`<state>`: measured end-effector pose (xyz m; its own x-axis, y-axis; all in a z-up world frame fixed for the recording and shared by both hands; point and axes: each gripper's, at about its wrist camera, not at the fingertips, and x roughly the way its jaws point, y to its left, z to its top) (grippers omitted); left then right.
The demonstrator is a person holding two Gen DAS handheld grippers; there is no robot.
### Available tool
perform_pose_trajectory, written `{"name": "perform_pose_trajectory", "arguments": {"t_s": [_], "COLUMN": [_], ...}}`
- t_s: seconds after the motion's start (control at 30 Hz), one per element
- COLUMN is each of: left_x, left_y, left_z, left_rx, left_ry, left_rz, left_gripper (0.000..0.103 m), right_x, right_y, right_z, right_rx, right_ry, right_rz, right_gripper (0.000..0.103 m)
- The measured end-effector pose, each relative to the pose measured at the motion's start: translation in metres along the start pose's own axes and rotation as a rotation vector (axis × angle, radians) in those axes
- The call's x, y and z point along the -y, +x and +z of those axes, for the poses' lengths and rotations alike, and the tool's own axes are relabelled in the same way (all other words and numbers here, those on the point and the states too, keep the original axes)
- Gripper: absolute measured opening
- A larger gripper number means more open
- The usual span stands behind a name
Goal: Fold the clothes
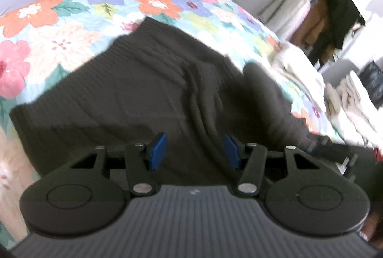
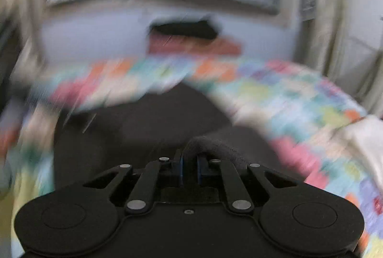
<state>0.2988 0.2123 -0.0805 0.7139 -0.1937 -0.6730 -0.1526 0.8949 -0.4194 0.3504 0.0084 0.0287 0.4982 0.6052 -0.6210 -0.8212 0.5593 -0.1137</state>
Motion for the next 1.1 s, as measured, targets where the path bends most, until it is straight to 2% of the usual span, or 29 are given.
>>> {"name": "perform_pose_trajectory", "arguments": {"t_s": [0.1,0.23,0.33,0.4,0.5,0.53,0.6,0.7,0.77,0.87,1.0,1.07,1.1], "left_x": [0.014,0.031,0.038,0.043,0.046,0.045,0.036,0.027,0.025,0.017,-0.006,-0.015,-0.020], "left_y": [0.003,0.018,0.034,0.043,0.052,0.055,0.059,0.058,0.050,0.033,0.007,-0.001,-0.005], "left_z": [-0.004,-0.014,-0.024,-0.028,-0.032,-0.032,-0.035,-0.035,-0.038,-0.047,-0.041,-0.031,-0.026], "left_rx": [0.006,-0.044,-0.108,-0.138,-0.147,-0.143,-0.145,-0.160,-0.159,-0.165,-0.124,-0.079,-0.056], "left_ry": [0.032,0.062,0.088,0.107,0.126,0.121,0.084,0.054,0.083,0.134,0.107,0.094,0.076], "left_rz": [-0.027,-0.120,-0.107,-0.100,-0.088,-0.084,-0.068,-0.040,0.005,0.060,0.075,0.084,0.084], "left_gripper": [0.054,0.061,0.065,0.065,0.067,0.068,0.068,0.064,0.063,0.061,0.061,0.061,0.061], "right_x": [-0.033,-0.043,-0.042,-0.043,-0.047,-0.046,-0.036,-0.014,0.003,0.026,0.041,0.040,0.036], "right_y": [-0.005,-0.009,-0.013,-0.013,-0.013,-0.014,-0.021,-0.027,-0.030,-0.026,0.002,0.007,0.007], "right_z": [-0.028,-0.037,-0.039,-0.043,-0.049,-0.050,-0.052,-0.047,-0.041,-0.039,-0.047,-0.049,-0.043], "right_rx": [-0.033,-0.065,-0.080,-0.099,-0.116,-0.116,-0.100,-0.081,-0.069,-0.036,-0.090,-0.034,-0.019], "right_ry": [0.004,0.005,-0.020,-0.017,0.004,0.028,0.122,0.287,0.402,0.598,0.767,0.778,0.729], "right_rz": [0.022,0.016,0.014,0.043,0.093,0.109,0.110,0.062,0.010,-0.024,-0.072,-0.110,-0.133], "right_gripper": [0.013,0.015,0.016,0.026,0.032,0.035,0.047,0.052,0.056,0.070,0.071,0.070,0.057]}}
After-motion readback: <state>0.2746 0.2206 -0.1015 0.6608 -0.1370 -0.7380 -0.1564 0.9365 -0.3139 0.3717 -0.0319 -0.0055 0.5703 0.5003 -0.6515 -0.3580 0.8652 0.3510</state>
